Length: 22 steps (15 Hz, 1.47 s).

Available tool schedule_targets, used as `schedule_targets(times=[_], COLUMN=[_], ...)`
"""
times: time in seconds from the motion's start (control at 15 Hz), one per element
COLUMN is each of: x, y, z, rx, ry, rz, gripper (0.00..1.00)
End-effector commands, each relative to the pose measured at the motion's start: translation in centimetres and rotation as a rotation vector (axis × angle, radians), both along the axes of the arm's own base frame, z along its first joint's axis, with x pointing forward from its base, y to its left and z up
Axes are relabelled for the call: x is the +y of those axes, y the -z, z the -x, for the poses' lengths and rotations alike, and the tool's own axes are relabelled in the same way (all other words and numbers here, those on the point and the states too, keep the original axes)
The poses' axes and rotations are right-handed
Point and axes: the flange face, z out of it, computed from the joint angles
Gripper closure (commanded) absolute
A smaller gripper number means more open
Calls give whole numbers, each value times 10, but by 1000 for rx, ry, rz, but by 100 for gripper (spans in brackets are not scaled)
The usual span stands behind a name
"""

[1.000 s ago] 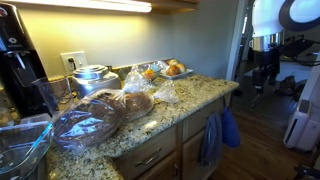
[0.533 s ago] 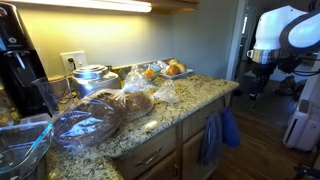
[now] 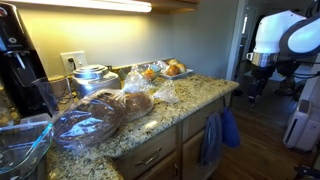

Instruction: Pick up the blue cloth and put it on the counter

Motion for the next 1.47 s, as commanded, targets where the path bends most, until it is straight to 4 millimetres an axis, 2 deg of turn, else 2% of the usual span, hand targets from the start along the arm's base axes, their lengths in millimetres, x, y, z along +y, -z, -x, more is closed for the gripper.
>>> schedule_targets(times=[0.0, 0.33, 0.93, 1.0, 1.13, 1.4], x=[-3, -21, -60, -51, -52, -49], y=[5, 32, 89, 81, 87, 85], z=[-1, -14, -12, -13, -13, -17], rx=[-13, -70, -103, -93, -81, -108], ry=[-3, -73, -161, -146, -144, -159], rz=[5, 7, 4, 8, 5, 11], gripper=[0, 0, 0, 0, 0, 0])
